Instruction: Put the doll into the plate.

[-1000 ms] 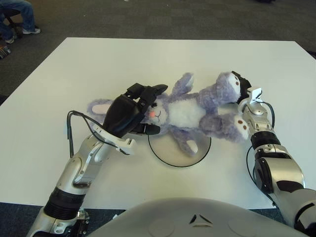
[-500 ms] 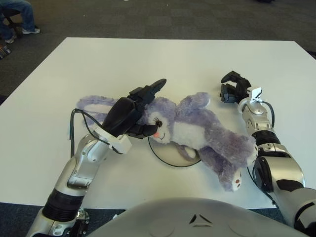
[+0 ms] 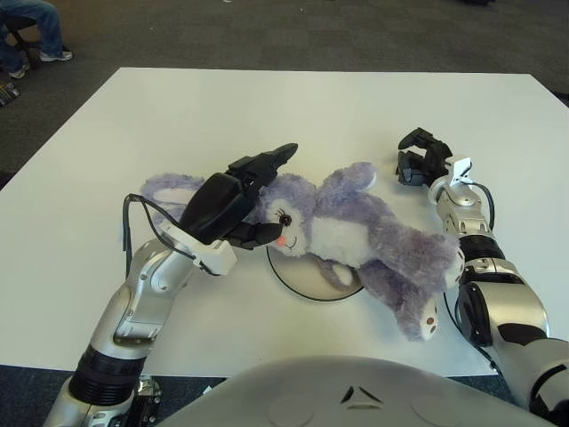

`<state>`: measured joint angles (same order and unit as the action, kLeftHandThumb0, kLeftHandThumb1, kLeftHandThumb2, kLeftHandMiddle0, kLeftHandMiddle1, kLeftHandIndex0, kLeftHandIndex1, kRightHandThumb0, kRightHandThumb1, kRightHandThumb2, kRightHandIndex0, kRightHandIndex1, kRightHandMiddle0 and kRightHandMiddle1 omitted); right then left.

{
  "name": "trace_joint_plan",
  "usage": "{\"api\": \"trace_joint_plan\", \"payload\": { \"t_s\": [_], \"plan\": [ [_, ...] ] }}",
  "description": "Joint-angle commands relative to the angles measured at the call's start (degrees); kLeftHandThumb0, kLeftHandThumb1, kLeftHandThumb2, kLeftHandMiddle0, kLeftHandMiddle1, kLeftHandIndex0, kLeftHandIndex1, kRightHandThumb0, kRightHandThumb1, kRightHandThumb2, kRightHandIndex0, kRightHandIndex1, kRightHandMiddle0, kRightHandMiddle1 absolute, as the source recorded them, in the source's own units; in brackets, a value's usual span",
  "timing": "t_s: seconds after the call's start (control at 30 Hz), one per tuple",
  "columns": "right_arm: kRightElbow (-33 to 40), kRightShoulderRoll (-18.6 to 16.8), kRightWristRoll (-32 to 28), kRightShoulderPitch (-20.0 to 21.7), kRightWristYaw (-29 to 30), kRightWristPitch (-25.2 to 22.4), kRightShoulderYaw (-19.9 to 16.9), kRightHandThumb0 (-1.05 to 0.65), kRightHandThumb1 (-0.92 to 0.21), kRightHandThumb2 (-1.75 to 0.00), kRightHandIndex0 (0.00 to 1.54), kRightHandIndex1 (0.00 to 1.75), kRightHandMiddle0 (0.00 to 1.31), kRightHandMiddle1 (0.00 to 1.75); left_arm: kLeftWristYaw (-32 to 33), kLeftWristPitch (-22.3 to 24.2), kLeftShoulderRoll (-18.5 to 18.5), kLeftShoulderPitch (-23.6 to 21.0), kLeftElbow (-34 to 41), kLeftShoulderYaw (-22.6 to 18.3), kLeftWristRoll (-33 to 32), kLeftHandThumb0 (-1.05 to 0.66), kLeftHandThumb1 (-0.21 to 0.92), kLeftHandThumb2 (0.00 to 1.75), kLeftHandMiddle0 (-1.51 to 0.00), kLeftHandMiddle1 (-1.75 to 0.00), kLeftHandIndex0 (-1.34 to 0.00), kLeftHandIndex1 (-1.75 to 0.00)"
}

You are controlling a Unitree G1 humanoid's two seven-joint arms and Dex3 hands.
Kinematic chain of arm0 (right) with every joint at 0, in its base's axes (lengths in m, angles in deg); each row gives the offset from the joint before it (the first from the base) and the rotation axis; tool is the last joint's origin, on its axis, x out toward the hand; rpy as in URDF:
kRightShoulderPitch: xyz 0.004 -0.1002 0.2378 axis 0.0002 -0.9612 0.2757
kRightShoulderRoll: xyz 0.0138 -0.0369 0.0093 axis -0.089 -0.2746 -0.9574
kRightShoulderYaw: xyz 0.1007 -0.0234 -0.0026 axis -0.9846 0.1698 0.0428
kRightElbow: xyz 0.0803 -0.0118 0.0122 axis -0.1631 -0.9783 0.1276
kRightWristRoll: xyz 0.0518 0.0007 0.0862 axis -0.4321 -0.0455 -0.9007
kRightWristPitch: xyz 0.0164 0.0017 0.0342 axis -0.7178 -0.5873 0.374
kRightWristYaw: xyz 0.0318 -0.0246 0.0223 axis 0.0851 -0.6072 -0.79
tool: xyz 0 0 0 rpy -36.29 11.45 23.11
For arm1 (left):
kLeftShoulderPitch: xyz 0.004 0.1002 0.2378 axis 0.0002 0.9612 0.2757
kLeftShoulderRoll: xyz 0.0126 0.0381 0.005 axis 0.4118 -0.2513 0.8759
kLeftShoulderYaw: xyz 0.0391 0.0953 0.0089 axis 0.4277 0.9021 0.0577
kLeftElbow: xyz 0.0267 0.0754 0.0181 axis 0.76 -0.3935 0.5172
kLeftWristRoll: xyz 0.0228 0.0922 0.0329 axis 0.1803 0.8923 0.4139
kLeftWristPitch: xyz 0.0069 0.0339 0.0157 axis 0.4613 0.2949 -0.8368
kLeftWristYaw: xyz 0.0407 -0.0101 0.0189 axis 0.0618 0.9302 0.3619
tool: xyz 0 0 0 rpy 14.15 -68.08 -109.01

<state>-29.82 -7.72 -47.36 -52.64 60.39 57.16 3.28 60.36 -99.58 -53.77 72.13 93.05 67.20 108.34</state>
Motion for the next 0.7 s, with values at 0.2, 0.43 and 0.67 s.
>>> {"api": "trace_joint_plan", "payload": {
  "t_s": [0.2,0.43,0.67],
  "plan": [
    [-3.18,-0.66,1.35,-2.85,-0.50,-2.95,0.69,-0.01,-0.22,-1.43,0.68,1.72,0.47,1.74,9.61,-7.99,-7.33,-3.51,-11.02,-2.69,-8.19,-1.05,0.92,1.08,-0.38,-0.06,0.00,-0.79],
    [-3.47,-0.69,1.47,-2.69,-0.34,-2.98,0.80,-0.01,-0.22,-1.41,0.68,1.74,0.50,1.66,13.44,-9.20,-12.43,-3.55,-12.88,-5.49,-13.70,-1.05,0.92,1.09,-0.40,-0.07,0.00,-0.76],
    [-3.67,-0.56,1.31,-2.62,-0.74,-2.84,0.70,-0.01,-0.22,-1.41,0.67,1.75,0.49,1.69,11.52,-7.96,-12.26,-5.08,-11.91,-10.05,-22.59,-1.01,0.92,1.07,-0.42,-0.07,0.00,-0.68]
  ]
}}
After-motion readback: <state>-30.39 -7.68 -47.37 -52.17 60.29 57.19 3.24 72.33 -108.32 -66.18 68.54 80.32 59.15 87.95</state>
